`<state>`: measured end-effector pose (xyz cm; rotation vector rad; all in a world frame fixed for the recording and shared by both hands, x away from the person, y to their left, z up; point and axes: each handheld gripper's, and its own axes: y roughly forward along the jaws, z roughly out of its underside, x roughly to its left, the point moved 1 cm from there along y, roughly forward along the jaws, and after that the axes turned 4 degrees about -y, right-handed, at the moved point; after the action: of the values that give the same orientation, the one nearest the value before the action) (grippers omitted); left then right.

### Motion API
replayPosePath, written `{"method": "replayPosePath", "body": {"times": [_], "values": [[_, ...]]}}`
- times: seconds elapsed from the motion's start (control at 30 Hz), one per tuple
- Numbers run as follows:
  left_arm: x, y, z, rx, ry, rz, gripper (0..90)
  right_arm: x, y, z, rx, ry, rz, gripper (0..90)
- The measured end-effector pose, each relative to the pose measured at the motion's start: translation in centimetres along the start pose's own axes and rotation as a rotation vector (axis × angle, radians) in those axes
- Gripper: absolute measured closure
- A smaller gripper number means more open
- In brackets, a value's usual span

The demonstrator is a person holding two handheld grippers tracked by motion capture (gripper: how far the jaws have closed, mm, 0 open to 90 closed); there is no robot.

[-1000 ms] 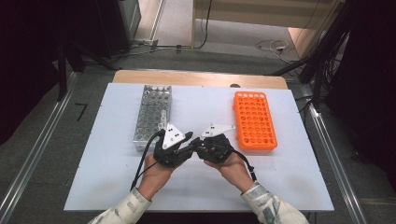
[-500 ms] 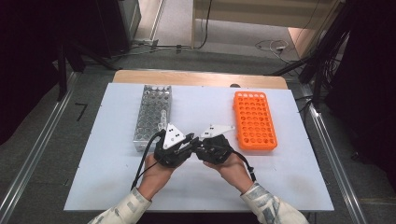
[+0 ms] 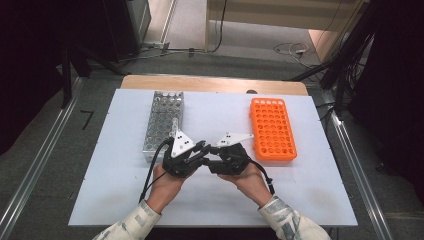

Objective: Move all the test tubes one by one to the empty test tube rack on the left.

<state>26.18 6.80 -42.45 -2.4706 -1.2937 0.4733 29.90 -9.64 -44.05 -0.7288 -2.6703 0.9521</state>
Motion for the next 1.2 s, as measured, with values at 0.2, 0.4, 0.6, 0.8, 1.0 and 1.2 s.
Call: {"method": "replayPosePath", "body": {"times": [0.2, 0.4, 0.6, 0.8, 1.0, 1.2], "values": [[0.8, -0.1, -0.4, -0.01, -0.024, -0.018, 75.1, -0.2, -0.4, 0.1, -0.022, 0.007, 0.031, 27.5], [1.6, -0.2, -0.9, -0.028, -0.044, -0.035, 75.1, -0.7, -0.7, 0.4, -0.02, 0.034, 0.052, 22.3], [2.2, -0.1, -1.6, -0.037, -0.059, -0.036, 75.1, -0.9, -1.1, 0.9, -0.013, 0.038, 0.066, 21.9], [2.9, 0.0, -2.1, -0.046, -0.071, -0.042, 75.1, -1.3, -1.6, 1.2, -0.019, 0.058, 0.085, 22.0], [3.7, -0.1, -2.8, -0.063, -0.09, -0.044, 75.0, -1.6, -2.1, 1.7, -0.017, 0.07, 0.099, 22.0], [4.3, 0.0, -3.5, -0.078, -0.096, -0.059, 75.1, -1.8, -2.5, 2.1, -0.014, 0.084, 0.113, 22.0]]}}
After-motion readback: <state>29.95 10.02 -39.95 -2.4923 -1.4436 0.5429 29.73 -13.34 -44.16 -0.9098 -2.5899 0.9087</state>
